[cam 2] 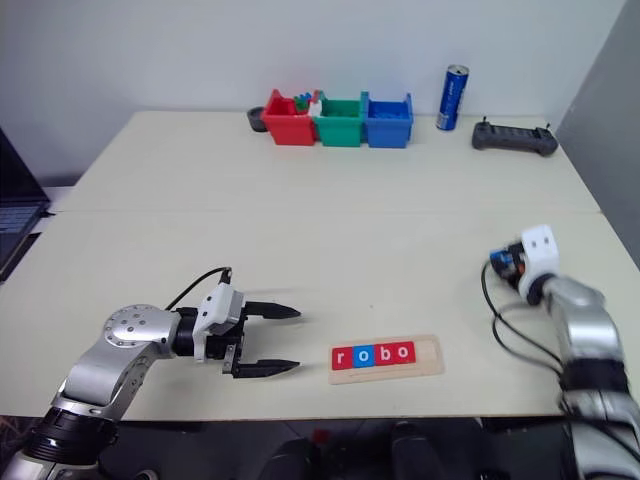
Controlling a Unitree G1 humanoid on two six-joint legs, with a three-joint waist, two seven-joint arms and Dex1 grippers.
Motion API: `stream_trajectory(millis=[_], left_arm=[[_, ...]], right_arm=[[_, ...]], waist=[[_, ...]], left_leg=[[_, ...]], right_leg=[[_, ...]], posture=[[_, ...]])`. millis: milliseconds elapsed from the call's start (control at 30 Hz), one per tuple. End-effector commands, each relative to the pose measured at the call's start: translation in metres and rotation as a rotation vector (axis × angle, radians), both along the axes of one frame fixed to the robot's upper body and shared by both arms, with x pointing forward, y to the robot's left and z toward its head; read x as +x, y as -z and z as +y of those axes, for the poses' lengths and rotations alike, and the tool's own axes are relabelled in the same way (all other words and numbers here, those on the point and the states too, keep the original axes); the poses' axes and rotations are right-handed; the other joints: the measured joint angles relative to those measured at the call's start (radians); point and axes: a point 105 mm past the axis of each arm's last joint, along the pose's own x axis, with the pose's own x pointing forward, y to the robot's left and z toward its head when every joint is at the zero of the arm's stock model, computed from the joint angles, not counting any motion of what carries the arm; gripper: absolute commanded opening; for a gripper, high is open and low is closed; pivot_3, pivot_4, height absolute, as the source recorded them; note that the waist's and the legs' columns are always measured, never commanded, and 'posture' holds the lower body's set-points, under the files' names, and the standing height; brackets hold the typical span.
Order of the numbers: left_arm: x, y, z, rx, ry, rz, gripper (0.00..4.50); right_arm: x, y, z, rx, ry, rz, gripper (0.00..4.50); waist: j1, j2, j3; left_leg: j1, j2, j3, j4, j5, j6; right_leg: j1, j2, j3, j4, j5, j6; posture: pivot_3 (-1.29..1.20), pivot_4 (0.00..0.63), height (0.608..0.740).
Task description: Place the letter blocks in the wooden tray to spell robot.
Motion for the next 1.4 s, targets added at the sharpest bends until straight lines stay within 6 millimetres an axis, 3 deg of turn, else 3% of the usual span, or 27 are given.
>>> stream_trajectory(millis=[33, 200, 433, 600, 967, 1267, 1400], left_arm=[[-0.002, -0.009, -0.003, -0.019, 0.025, -0.026, 4.50], [0.004, -0.011, -0.008, -0.016, 0.055, -0.025, 4.50], [0.005, -0.014, -0.012, -0.021, 0.069, -0.029, 4.50], [0.000, -0.013, -0.009, -0.021, 0.059, -0.026, 4.50], [0.002, -0.005, 0.002, -0.018, 0.034, -0.022, 4.50], [0.006, 0.005, 0.007, -0.020, 0.043, -0.028, 4.50], [0.005, 0.006, 0.005, -0.022, 0.048, -0.032, 4.50]], right_arm=[[-0.035, -0.021, 0.011, -0.007, -0.110, 0.002, 1.46], [-0.093, -0.014, 0.037, -0.075, -0.384, 0.145, 1.46], [-0.094, -0.001, 0.037, -0.132, -0.412, 0.194, 1.46], [-0.090, 0.006, 0.030, -0.081, -0.284, 0.206, 1.46], [-0.095, 0.004, 0.031, 0.152, 0.208, 0.075, 1.46], [-0.106, 0.028, 0.059, 0.268, 0.395, 0.091, 1.46], [-0.100, 0.023, 0.063, 0.282, 0.409, 0.045, 2.85]], waist=[[0.004, 0.000, 0.000], [0.003, 0.000, 0.001], [0.003, -0.003, 0.002], [0.008, -0.003, 0.002], [0.010, -0.003, 0.001], [0.008, -0.004, 0.000], [0.007, -0.004, 0.000]], left_leg=[[0.000, -0.001, 0.001, 0.000, 0.000, 0.000], [0.004, 0.000, 0.005, 0.002, 0.000, 0.000], [0.005, 0.001, 0.006, 0.002, 0.001, 0.001], [0.004, 0.000, 0.006, 0.002, 0.001, 0.001], [0.003, 0.001, 0.005, 0.001, 0.001, 0.001], [0.003, 0.001, 0.005, 0.001, 0.001, 0.001], [0.003, 0.002, 0.005, 0.001, 0.001, 0.001]], right_leg=[[0.000, 0.000, 0.001, 0.000, 0.000, 0.000], [0.002, 0.001, 0.005, 0.000, -0.002, 0.006], [0.003, 0.002, 0.006, 0.000, -0.001, 0.007], [0.003, 0.002, 0.005, -0.001, 0.002, 0.002], [0.001, 0.002, 0.005, 0.000, 0.002, 0.002], [0.001, 0.002, 0.005, 0.000, 0.001, 0.002], [0.001, 0.002, 0.004, 0.000, 0.001, 0.002]], posture=[[0.00, 0.150, 0.740], [0.00, 0.150, 0.740], [0.00, 0.150, 0.740], [0.00, 0.150, 0.740], [0.00, 0.150, 0.740], [0.00, 0.150, 0.740], [0.00, 0.150, 0.740]])
